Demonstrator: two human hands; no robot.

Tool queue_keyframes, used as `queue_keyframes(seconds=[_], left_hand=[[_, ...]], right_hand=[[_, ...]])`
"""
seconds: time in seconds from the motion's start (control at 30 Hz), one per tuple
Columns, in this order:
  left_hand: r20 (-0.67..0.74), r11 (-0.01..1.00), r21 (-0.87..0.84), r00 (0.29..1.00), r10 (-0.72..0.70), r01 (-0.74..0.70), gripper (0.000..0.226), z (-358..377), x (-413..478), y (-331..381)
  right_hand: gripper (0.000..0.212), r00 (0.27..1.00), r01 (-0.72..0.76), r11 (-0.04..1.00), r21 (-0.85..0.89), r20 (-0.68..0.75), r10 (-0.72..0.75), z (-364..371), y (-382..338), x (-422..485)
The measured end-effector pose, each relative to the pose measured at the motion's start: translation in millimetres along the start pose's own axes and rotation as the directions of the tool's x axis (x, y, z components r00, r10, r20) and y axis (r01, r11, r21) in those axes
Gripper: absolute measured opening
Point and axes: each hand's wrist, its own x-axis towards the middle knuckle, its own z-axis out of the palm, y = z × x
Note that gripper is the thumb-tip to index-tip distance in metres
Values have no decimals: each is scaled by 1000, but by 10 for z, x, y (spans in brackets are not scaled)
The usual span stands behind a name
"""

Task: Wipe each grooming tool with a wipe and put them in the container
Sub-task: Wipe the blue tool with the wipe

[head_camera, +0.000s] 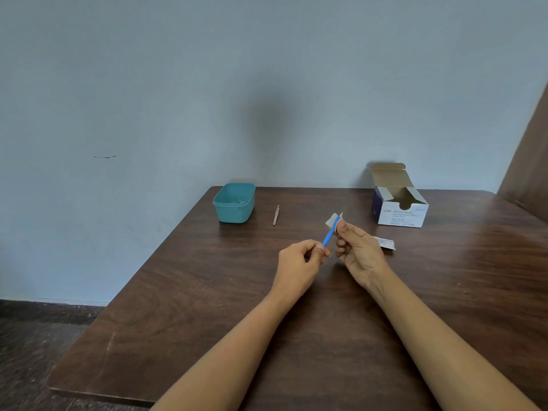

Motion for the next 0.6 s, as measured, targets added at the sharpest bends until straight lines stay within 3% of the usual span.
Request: queue_keyframes(seconds=[0.2,0.43,0.6], left_hand=[[16,999,29,1000,15,-15,20,4,-1,-6],[49,997,69,999,10,-13,16,35,-1,-15],[67,999,42,998,3,-6,18,36,-15,-16]], right_hand=[[3,999,40,999,-1,-29,-40,-22,62,39],[16,982,149,981,-125,-94,-162,-7,125,46],[15,992,127,985,-116,14,-126,-30,96,34]])
